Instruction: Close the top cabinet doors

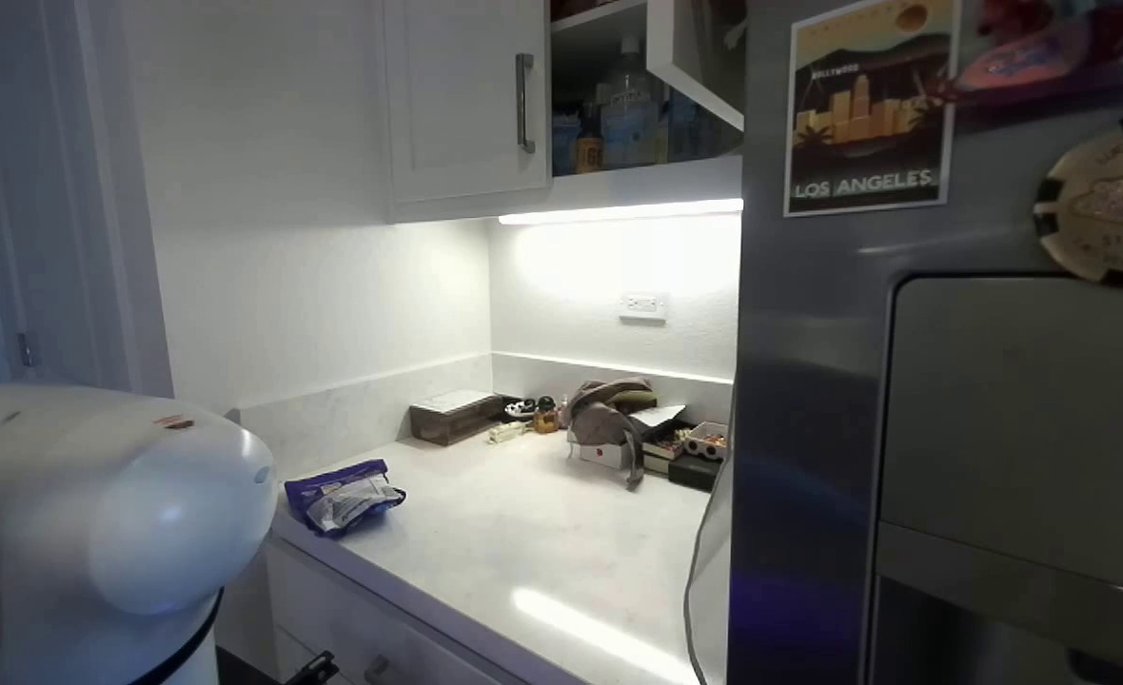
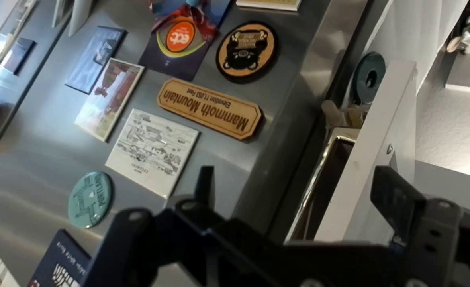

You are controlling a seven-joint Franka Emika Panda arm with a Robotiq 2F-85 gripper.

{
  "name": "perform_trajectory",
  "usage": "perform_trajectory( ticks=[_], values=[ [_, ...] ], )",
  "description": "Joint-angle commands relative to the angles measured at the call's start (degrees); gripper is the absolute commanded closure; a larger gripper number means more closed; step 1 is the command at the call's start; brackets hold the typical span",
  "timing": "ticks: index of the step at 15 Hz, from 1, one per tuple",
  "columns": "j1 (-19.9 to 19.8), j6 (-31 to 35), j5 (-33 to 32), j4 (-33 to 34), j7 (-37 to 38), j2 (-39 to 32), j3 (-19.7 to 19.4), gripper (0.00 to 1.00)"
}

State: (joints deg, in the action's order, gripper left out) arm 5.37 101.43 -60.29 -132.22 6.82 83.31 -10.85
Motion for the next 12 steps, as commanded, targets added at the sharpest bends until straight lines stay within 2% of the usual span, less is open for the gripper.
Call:
perform_trajectory(
  ticks=[1,7,10,11,12],
  values=[
    [0.72,5.73,-2.15,-2.19,-0.24,0.21,-2.77,0.00],
    [0.89,15.31,-2.55,-4.02,0.17,-2.96,-6.45,0.00],
    [0.42,19.98,-1.81,-4.72,1.04,-5.12,-6.90,0.00],
    [0.21,21.47,-1.38,-5.06,2.19,-6.58,-6.14,0.04],
    [0.02,22.97,-1.06,-5.47,2.77,-7.50,-5.77,0.26]
  ],
)
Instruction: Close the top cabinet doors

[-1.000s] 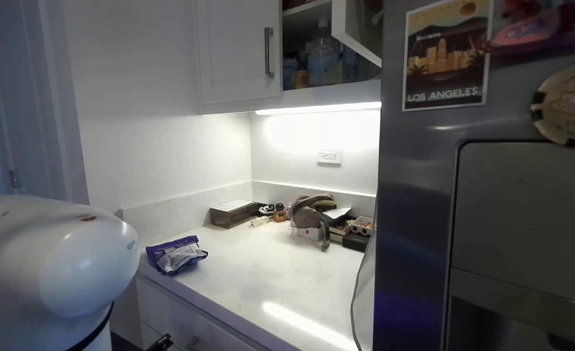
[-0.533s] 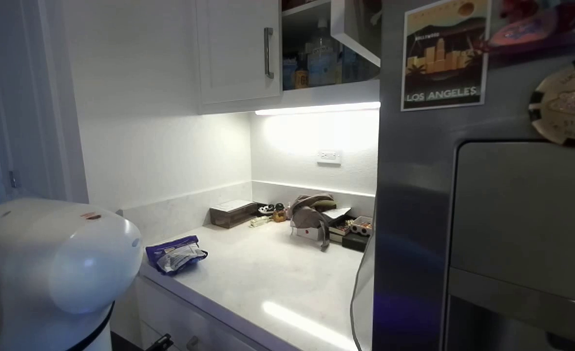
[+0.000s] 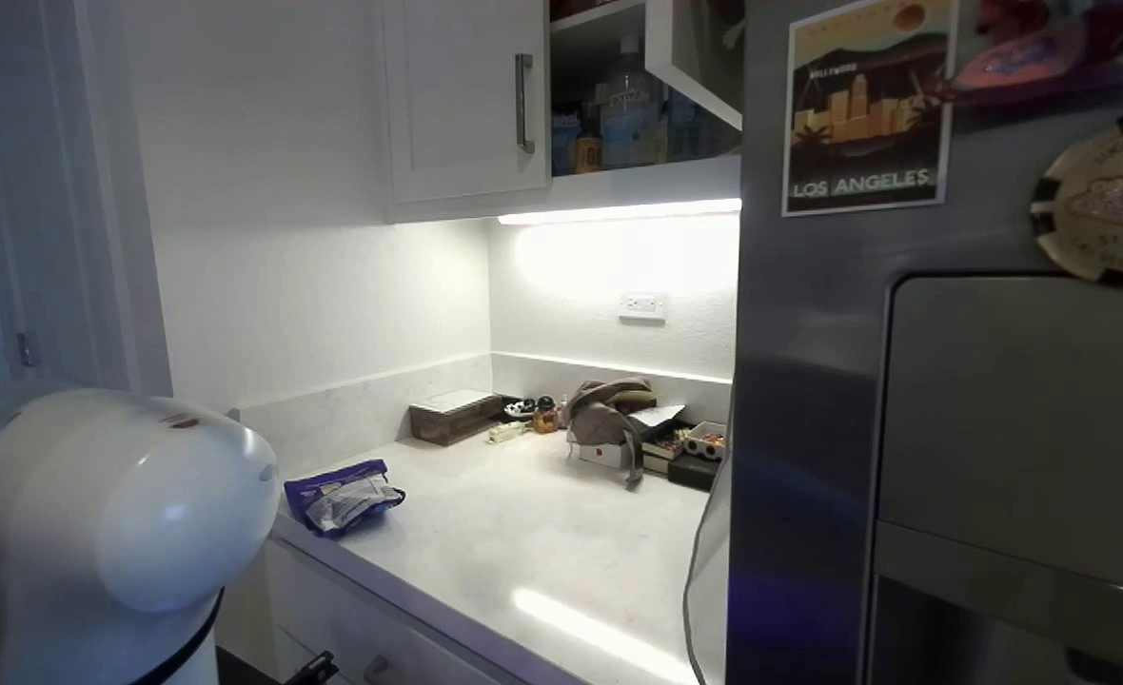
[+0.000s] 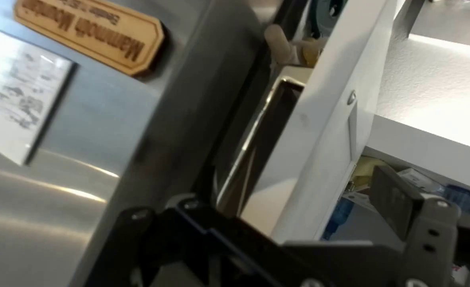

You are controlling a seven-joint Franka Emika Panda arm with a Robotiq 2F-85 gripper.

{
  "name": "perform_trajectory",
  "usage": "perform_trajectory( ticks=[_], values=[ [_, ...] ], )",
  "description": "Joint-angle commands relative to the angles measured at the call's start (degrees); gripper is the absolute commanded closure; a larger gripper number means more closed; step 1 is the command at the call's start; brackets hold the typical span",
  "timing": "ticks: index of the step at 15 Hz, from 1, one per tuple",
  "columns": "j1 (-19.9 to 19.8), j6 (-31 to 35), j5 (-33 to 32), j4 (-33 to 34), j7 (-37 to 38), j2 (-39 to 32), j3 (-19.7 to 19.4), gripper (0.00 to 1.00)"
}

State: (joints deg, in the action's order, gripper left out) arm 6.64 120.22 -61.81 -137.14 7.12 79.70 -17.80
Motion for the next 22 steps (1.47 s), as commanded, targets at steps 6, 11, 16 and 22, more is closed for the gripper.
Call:
perform_trajectory(
  ticks=[6,11,16,22],
  values=[
    [-2.35,9.88,3.54,-2.45,8.58,-8.57,5.76,0.61],
    [-2.65,12.37,9.15,-2.41,12.93,-11.42,11.63,0.56],
    [-3.29,20.66,16.45,-2.26,11.63,-16.32,14.80,0.07],
    [-1.09,32.59,34.76,-0.82,3.15,-23.61,15.06,0.00]
  ],
)
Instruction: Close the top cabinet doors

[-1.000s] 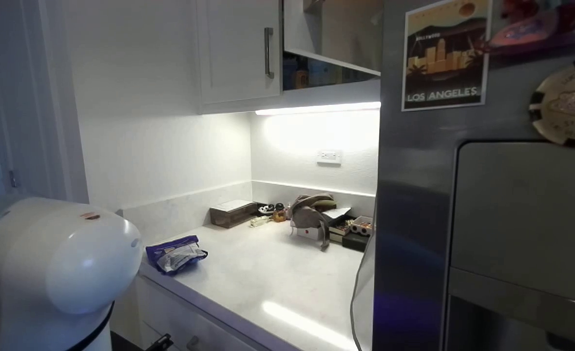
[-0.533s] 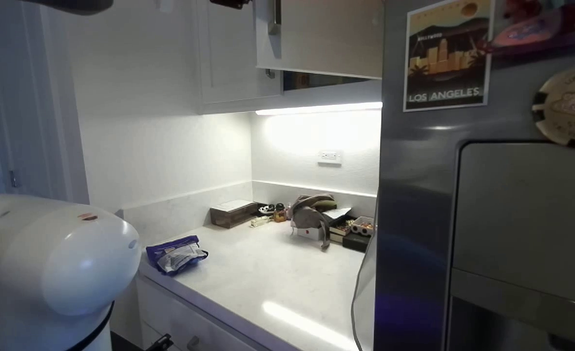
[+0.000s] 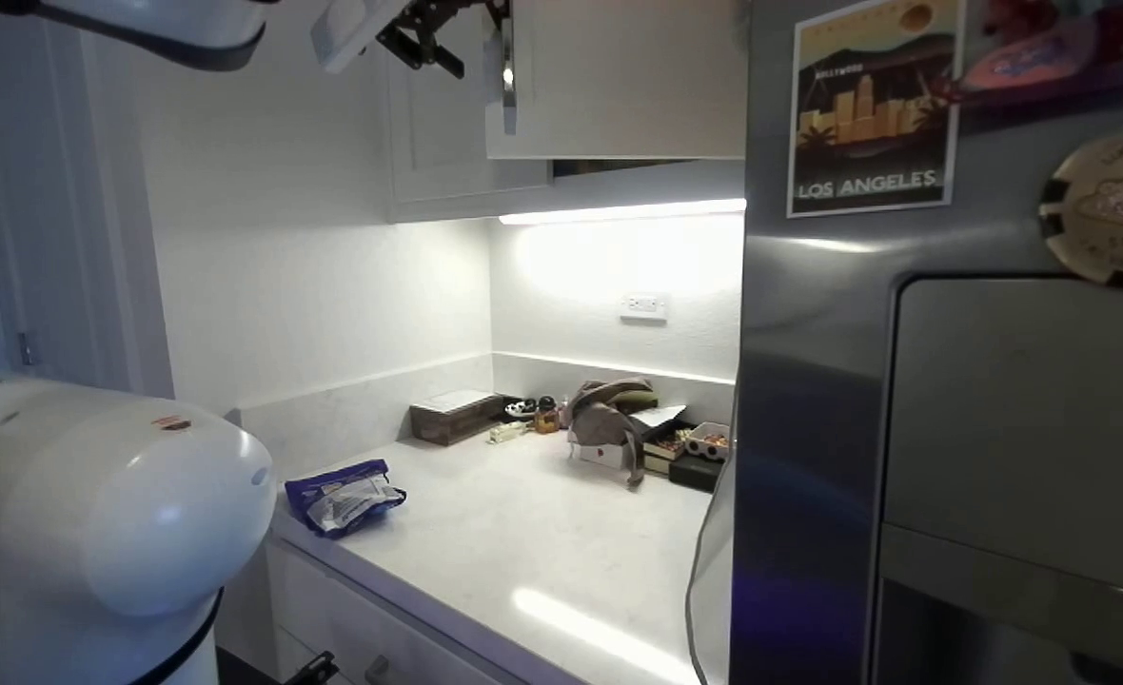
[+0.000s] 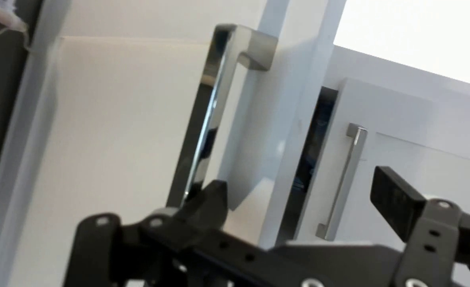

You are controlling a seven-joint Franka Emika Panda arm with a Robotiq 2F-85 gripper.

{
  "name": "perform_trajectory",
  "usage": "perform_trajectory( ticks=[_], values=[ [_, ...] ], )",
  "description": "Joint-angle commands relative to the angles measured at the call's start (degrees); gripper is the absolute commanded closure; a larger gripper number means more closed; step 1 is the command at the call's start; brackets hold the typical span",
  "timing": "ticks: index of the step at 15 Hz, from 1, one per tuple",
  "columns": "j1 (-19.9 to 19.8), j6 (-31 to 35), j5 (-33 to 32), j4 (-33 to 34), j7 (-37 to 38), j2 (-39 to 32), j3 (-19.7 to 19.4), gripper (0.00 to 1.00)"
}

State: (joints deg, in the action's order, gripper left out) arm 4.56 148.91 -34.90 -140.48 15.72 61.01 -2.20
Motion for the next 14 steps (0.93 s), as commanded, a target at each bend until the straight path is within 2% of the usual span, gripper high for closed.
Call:
perform_trajectory(
  ticks=[1,3,6,10,14],
  values=[
    [1.25,4.96,11.64,2.73,-7.69,-5.78,-0.30,0.00],
    [4.37,5.02,19.38,3.79,-12.29,-7.63,-1.08,0.00],
    [6.80,1.29,27.02,6.12,-17.06,-9.39,-0.96,0.00],
    [7.89,-12.58,32.23,11.83,-20.72,-9.54,0.13,0.00],
    [5.63,-29.38,31.77,19.09,-21.20,-8.66,2.31,0.00]
  ],
)
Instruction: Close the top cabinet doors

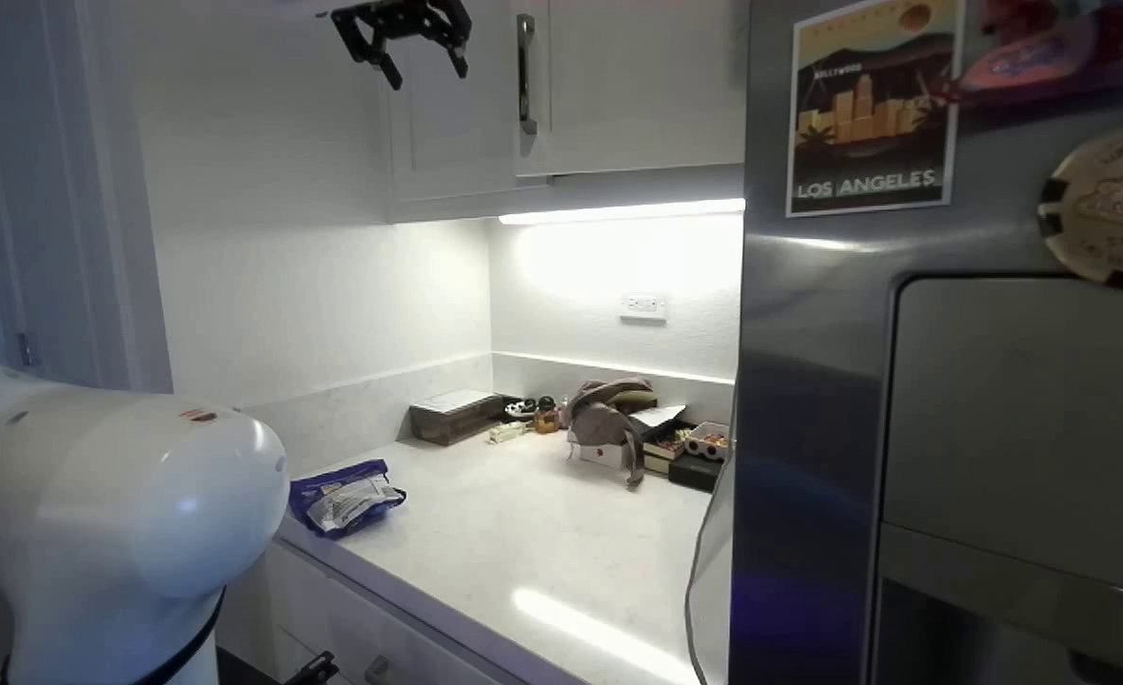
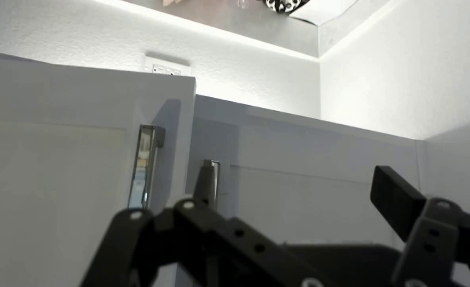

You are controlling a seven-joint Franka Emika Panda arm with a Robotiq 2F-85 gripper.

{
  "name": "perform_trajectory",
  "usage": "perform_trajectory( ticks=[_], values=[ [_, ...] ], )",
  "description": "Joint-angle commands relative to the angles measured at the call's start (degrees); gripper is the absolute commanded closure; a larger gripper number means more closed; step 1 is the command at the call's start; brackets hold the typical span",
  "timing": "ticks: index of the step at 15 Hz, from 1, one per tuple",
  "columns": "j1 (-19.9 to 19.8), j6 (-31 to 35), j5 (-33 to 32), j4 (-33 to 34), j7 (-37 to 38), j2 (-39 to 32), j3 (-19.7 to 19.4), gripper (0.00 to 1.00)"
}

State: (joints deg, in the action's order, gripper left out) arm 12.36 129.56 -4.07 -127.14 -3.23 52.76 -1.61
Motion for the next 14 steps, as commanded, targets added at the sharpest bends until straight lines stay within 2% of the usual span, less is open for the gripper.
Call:
perform_trajectory(
  ticks=[1,3,6,7,9,14],
  values=[
    [-2.79,-13.49,0.34,6.99,-2.46,0.18,1.93,0.00],
    [-4.12,-18.52,-0.92,9.32,-2.99,1.05,2.07,0.00],
    [-7.01,-21.46,-5.26,10.92,-5.53,2.43,1.83,0.00],
    [-7.99,-21.26,-7.22,10.97,-6.43,2.93,1.64,0.25],
    [-9.44,-18.34,-11.44,9.86,-8.17,4.05,1.12,0.34],
    [-10.43,-11.83,-17.46,7.47,-10.31,3.83,-0.78,0.73]
  ],
)
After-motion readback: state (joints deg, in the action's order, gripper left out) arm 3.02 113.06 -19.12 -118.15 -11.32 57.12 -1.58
